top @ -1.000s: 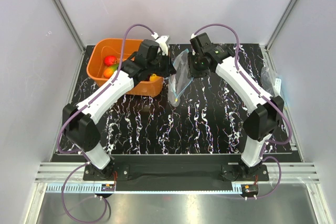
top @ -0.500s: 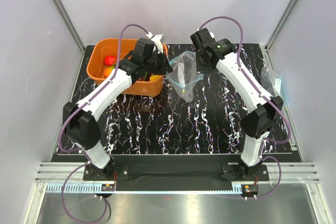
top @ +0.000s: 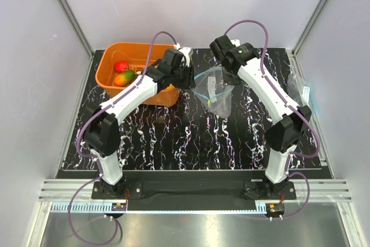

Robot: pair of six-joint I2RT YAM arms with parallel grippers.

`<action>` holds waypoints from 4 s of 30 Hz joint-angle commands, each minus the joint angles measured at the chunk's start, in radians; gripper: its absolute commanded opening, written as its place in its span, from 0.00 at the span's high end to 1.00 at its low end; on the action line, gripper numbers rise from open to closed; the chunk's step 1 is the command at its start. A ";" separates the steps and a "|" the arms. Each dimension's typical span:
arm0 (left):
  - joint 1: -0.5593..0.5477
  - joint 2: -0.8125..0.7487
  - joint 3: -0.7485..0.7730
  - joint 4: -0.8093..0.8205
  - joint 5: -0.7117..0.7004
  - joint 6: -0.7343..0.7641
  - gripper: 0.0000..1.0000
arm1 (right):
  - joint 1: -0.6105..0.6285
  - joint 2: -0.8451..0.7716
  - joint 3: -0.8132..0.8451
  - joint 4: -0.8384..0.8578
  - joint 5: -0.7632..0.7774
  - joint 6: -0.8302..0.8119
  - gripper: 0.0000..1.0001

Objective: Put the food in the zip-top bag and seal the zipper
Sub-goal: Open the zipper of the food storage bag at the center of the board, then pick up the fake vegetable from the bin.

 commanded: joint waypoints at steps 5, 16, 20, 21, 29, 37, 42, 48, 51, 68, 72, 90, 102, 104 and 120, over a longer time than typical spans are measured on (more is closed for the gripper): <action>0.004 0.007 0.045 0.171 0.179 -0.025 0.39 | 0.006 0.029 -0.004 0.041 -0.114 0.004 1.00; 0.070 -0.078 -0.016 0.234 0.249 -0.126 0.04 | -0.010 0.077 -0.044 -0.046 -0.014 0.085 1.00; 0.159 -0.145 -0.065 0.245 0.210 -0.235 0.02 | -0.010 0.062 -0.030 -0.051 0.006 0.088 1.00; 0.176 -0.156 -0.068 0.239 0.191 -0.237 0.02 | -0.010 0.062 -0.027 -0.055 0.004 0.087 1.00; 0.362 -0.112 0.051 -0.030 -0.129 -0.388 0.01 | -0.010 0.042 -0.026 -0.059 0.003 0.084 1.00; 0.455 0.037 0.123 -0.044 -0.113 -0.583 0.01 | -0.008 0.045 -0.014 -0.057 -0.009 0.091 1.00; 0.468 0.128 0.117 0.030 -0.161 -0.757 0.01 | -0.011 0.051 -0.001 -0.059 -0.005 0.097 1.00; 0.468 0.227 0.152 0.116 -0.189 -0.885 0.01 | -0.010 0.050 -0.003 -0.057 0.003 0.110 1.00; 0.468 0.286 0.150 0.134 -0.211 -0.979 0.02 | -0.010 0.053 -0.001 -0.060 0.006 0.113 1.00; 0.472 0.475 0.232 0.413 -0.244 -1.127 1.00 | -0.010 0.073 0.023 -0.077 0.011 0.137 1.00; 0.478 0.426 0.185 0.482 -0.147 -1.076 1.00 | -0.010 0.070 0.019 -0.072 0.018 0.140 1.00; 0.397 -0.107 -0.130 0.768 0.034 -0.656 1.00 | -0.010 0.033 0.008 -0.039 0.015 0.111 1.00; 0.192 -0.340 -0.211 0.607 -0.046 -0.497 1.00 | -0.008 -0.012 -0.024 -0.023 -0.008 0.113 1.00; 0.169 -0.351 -0.228 0.605 -0.046 -0.537 1.00 | -0.010 -0.009 -0.023 -0.022 -0.015 0.114 1.00; 0.077 -0.384 -0.335 0.673 0.029 -0.925 1.00 | -0.010 0.004 0.013 0.000 -0.123 0.125 1.00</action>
